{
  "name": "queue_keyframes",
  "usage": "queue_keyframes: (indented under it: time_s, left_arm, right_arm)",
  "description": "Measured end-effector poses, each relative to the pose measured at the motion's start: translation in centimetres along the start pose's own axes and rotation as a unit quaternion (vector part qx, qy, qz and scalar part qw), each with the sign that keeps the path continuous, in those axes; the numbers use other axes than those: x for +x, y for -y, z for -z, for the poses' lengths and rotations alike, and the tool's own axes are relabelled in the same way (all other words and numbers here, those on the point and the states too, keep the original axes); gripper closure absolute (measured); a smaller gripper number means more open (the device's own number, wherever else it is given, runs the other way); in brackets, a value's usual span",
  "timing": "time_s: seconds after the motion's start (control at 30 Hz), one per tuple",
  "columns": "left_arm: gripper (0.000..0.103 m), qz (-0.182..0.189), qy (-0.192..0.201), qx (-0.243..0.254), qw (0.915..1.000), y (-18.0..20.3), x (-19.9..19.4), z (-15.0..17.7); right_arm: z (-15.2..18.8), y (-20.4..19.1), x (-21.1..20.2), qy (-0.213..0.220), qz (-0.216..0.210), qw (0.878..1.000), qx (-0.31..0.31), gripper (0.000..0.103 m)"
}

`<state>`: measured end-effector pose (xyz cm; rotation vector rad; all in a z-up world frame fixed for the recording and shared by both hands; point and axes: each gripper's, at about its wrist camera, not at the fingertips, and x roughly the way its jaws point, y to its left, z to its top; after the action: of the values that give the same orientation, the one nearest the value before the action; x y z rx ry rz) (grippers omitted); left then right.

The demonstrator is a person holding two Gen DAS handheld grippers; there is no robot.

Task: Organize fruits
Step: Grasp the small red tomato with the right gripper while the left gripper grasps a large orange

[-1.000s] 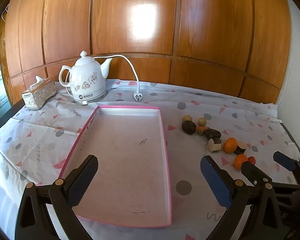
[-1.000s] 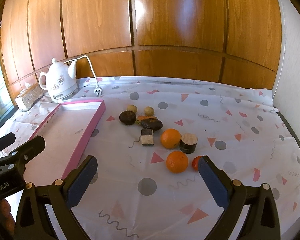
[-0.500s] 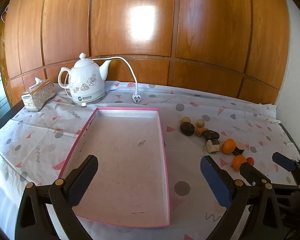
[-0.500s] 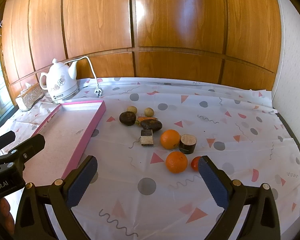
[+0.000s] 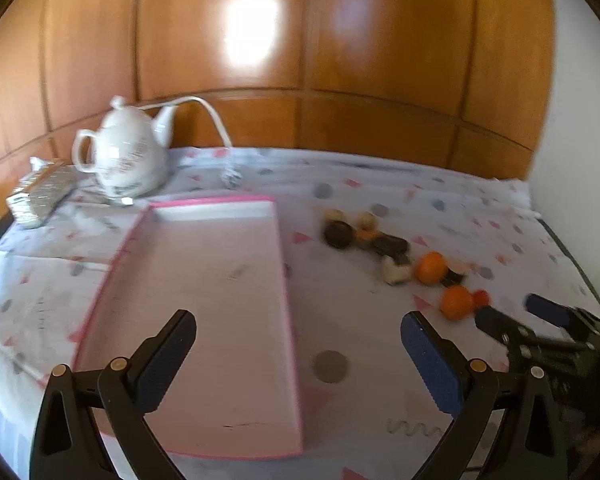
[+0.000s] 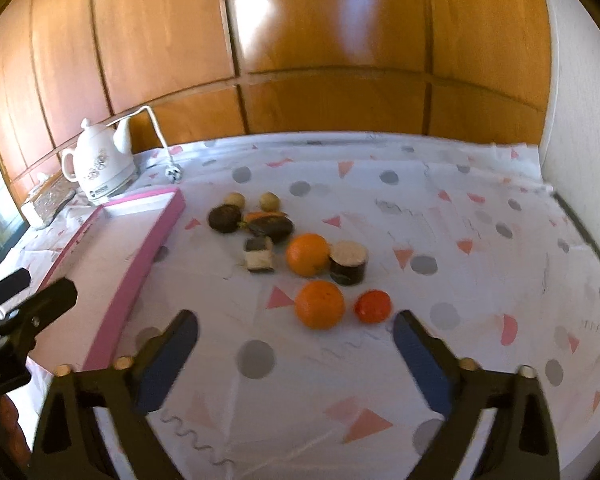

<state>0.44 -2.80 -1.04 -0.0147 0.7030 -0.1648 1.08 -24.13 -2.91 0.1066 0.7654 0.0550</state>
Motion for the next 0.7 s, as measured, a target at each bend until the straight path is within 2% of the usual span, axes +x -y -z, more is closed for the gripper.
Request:
queue_keyframes:
  time_s: [0.07, 0.2, 0.33, 0.43, 0.5, 0.6, 0.7]
  left_arm:
    - [0.000, 0.010, -0.008, 0.012, 0.9999, 0.7, 0.4, 0.1]
    - [0.000, 0.025, -0.033, 0.038, 0.9984, 2.1, 1.7, 0.3]
    - [0.004, 0.048, -0.056, 0.054, 0.9958, 3.1, 3.1, 0.3]
    - [0.010, 0.062, -0.075, 0.065, 0.9931, 4.0, 4.3, 0.2]
    - [0.022, 0.081, -0.089, 0.065, 0.9906, 4.5, 5.0, 0.2]
    - [0.030, 0.105, -0.111, 0.066, 0.9861, 5.4, 6.1, 0.1]
    - [0.033, 0.125, -0.126, 0.063, 0.9821, 5.9, 6.8, -0.1]
  right_arm:
    - [0.2, 1.5, 0.5, -0.018, 0.004, 1.000, 0.020, 0.018]
    - [0.9, 4.5, 1.4, -0.045, 0.013, 0.998, 0.047, 0.046]
    - [1.5, 6.3, 2.8, -0.068, -0.009, 0.996, 0.059, 0.063]
    - [1.3, 6.9, 4.0, -0.075, -0.015, 0.995, 0.058, 0.063]
    - [0.8, 7.0, 4.5, -0.070, -0.007, 0.996, 0.052, 0.063]
    - [0.2, 7.2, 5.4, -0.066, 0.002, 0.997, 0.045, 0.063]
    - [-0.1, 7.3, 6.1, -0.071, -0.015, 0.997, 0.035, 0.063]
